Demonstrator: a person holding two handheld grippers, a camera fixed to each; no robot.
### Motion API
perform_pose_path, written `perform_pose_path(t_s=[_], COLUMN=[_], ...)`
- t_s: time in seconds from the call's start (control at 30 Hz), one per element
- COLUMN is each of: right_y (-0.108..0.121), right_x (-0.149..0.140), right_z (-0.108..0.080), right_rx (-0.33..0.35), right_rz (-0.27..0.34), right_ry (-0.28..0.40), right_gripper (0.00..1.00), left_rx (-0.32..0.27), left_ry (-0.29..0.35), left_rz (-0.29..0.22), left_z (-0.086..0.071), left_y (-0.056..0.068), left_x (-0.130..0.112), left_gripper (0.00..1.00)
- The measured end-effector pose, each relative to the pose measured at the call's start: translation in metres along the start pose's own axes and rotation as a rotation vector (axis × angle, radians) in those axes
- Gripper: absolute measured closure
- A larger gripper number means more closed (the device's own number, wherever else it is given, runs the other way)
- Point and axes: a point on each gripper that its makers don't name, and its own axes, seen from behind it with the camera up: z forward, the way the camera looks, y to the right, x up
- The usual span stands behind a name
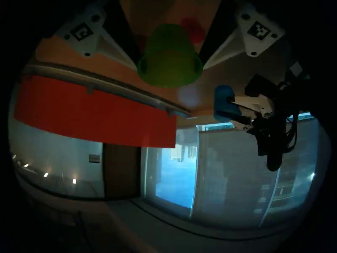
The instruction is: Pour water
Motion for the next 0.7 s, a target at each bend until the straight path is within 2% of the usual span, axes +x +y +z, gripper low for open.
perform_pose_path(t_s=[0.33,0.7], right_y=[-0.021,-0.039], right_x=[-0.003,-0.007], right_z=[0.013,0.024], right_rx=[0.058,0.107], right_rz=[0.009,0.017], right_ry=[0.005,0.001], right_gripper=[0.09,0.09], left_rx=[0.033,0.057], left_ry=[0.034,0.053], left_rz=[0.077,0.189], left_z=[0.002,0.008], left_y=[-0.004,-0.003], left_x=[0.02,0.041], left_gripper=[0.15,0.15])
